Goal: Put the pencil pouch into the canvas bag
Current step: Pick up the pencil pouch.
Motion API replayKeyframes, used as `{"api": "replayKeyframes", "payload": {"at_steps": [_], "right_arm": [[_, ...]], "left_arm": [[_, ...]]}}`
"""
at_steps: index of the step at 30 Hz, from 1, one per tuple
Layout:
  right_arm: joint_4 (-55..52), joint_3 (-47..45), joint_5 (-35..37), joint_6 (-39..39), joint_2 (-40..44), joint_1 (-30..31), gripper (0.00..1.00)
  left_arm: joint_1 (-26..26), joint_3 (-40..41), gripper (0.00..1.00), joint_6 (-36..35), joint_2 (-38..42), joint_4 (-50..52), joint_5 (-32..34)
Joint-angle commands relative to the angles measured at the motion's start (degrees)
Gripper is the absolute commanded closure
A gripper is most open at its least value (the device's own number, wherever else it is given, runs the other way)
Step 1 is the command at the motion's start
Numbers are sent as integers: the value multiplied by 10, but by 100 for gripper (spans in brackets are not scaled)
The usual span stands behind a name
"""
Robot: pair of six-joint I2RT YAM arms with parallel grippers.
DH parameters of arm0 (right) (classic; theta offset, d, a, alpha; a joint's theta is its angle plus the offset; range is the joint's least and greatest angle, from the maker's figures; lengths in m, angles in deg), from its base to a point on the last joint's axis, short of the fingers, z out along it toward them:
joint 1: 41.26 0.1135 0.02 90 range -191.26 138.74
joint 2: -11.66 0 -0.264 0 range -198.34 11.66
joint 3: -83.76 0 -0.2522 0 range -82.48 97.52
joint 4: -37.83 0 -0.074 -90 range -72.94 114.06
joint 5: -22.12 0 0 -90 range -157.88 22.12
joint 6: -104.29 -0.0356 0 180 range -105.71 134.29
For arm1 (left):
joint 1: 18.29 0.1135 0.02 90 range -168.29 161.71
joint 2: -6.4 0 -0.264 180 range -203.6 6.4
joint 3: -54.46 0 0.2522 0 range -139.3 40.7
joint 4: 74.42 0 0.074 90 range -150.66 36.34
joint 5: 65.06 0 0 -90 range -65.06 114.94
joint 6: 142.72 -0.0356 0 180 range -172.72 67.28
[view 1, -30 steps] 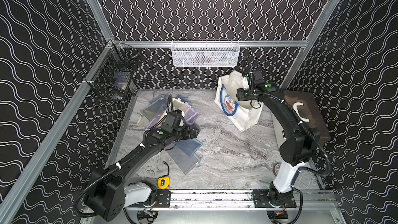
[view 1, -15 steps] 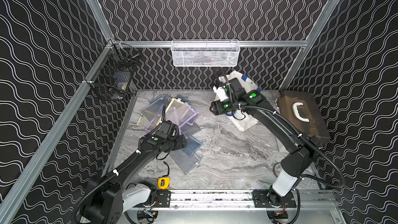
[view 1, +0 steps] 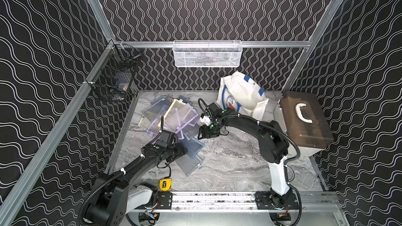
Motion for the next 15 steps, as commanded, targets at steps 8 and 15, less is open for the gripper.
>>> {"api": "replayKeyframes", "payload": {"at_steps": [8, 15], "right_arm": [[73, -32, -93, -8, -55, 0, 39], [119, -110, -120, -31, -15, 2, 58]], "left_arm": [[1, 24, 43, 70, -66, -172, -35], [0, 22, 79, 62, -72, -196, -36]]}}
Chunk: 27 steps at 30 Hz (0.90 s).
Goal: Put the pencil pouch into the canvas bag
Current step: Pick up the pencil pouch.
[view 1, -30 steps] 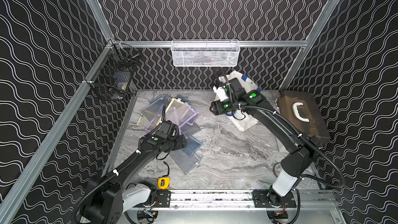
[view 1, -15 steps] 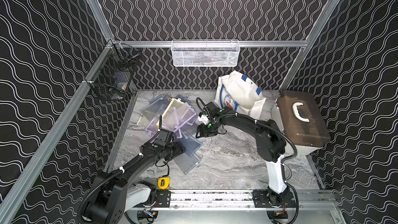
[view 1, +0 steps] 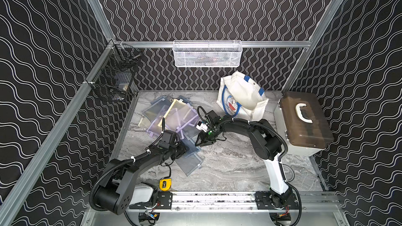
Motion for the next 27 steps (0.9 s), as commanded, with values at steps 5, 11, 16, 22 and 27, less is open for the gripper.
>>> {"api": "replayKeyframes", "payload": {"at_steps": [5, 11, 16, 22, 27], "right_arm": [[-22, -35, 21, -9, 61, 1, 58], [-91, -12, 26, -28, 164, -23, 48], [-103, 10, -20, -108, 237, -93, 34], [-57, 33, -88, -199, 285, -141, 25], [17, 22, -140, -261, 288, -161, 22]], "left_arm": [[0, -21, 100, -21, 56, 34, -3], [-1, -68, 100, -72, 143, 145, -37], [-14, -109, 100, -126, 222, 131, -82], [-54, -182, 100, -169, 231, 78, -107], [-82, -228, 100, -156, 193, 6, -132]]}}
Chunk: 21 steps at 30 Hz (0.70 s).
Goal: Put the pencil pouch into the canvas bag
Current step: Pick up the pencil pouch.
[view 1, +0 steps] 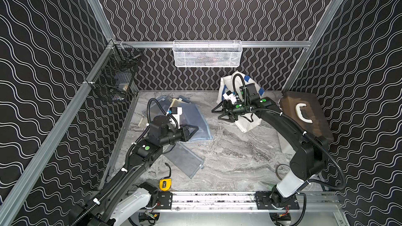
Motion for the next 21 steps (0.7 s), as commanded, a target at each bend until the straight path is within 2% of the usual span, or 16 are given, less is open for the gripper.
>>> {"api": "replayKeyframes", "payload": {"at_steps": [1, 6, 10, 15, 16, 21], "right_arm": [[86, -15, -58, -78, 5, 1, 22], [255, -70, -101, -198, 15, 3, 22], [314, -90, -119, -242, 16, 4, 22], [440, -124, -131, -332, 19, 4, 27], [458, -126, -133, -346, 18, 4, 29], [455, -116, -134, -342, 23, 1, 58]], "left_arm": [[-16, -25, 100, -13, -21, -74, -28], [-45, -60, 100, -19, -59, -104, -39], [-60, -70, 100, -24, -82, -120, -44], [-70, -65, 100, -21, -97, -137, -42], [-71, -64, 100, -21, -100, -138, -43], [-72, -65, 100, -36, -101, -116, -25]]}}
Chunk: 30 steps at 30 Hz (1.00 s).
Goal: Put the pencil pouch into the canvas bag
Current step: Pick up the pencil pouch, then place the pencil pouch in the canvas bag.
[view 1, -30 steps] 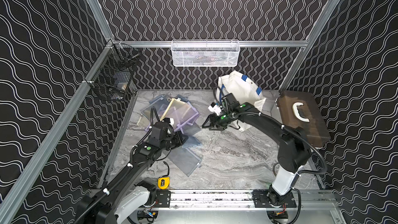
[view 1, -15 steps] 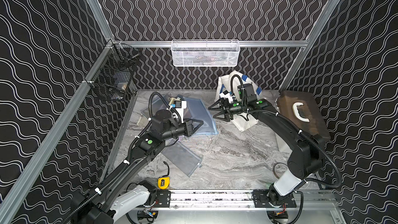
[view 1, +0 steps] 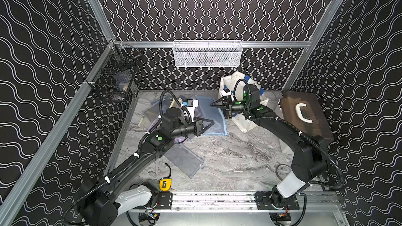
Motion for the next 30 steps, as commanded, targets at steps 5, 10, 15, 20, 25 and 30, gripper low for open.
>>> {"api": "replayKeyframes", "payload": {"at_steps": [5, 10, 15, 20, 25, 30], "right_arm": [[-79, 56, -4, 79, 15, -6, 86], [-351, 163, 80, 304, 20, -26, 100], [-677, 426, 289, 560, -60, -34, 100], [-785, 639, 527, 651, -149, -56, 100], [-760, 674, 649, 681, -172, -93, 100], [-718, 663, 684, 690, -172, -127, 100]], "left_arm": [[-1, 7, 100, -18, -7, -12, 19], [-1, 3, 46, -26, -7, 24, 67], [-1, 9, 9, -35, -13, 81, 117], [-1, 16, 2, -38, -12, 105, 140], [-1, 22, 1, -34, -8, 108, 145], [-1, 26, 1, -36, -6, 112, 144]]}}
